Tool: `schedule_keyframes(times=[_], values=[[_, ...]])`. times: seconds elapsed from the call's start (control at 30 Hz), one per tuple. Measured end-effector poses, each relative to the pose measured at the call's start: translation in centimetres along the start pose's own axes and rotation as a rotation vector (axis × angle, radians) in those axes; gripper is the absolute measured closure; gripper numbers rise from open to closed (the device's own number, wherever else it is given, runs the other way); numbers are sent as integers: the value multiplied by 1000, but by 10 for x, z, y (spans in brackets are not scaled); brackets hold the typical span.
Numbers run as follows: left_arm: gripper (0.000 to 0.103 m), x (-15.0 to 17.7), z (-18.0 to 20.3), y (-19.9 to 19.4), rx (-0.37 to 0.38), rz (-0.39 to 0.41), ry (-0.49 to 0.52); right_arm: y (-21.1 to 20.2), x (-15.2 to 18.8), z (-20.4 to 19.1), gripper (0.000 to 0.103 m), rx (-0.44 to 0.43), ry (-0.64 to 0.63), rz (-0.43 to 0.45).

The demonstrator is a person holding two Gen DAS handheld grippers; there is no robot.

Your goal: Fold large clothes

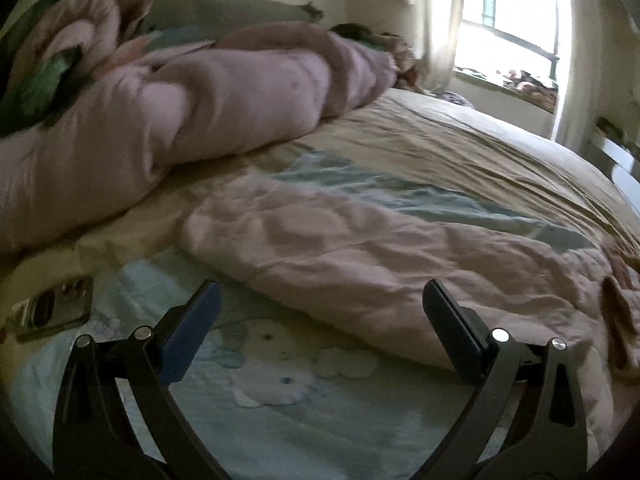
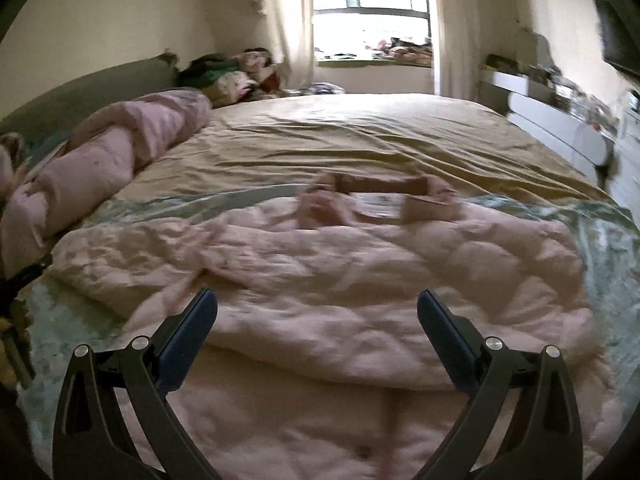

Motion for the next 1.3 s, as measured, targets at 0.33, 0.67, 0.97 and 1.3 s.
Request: schedule_keyframes(times=[0.33, 0.67, 0.97, 1.3], values=[[8, 4, -52, 25, -33, -9, -37, 30, 3, -191, 4, -216, -71, -5], [8, -1, -66, 62, 72, -42, -84, 29, 7, -283, 4, -334, -76, -5], [8, 12, -65, 115, 121, -158, -159, 28, 2, -294, 4, -343, -118, 40], [59, 8, -62, 127, 76, -127, -127, 28, 1, -289, 4, -346, -120, 51]])
Point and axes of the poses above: each gripper's, at about its wrist camera, not at the fingertips, and y roughly the way its jaws point, z to its right, x to its underside, the point moved 6 cm from there along y, roughly the way its jaws point, and after that the axes turned 13 degrees about z, right-handed, at the moved point
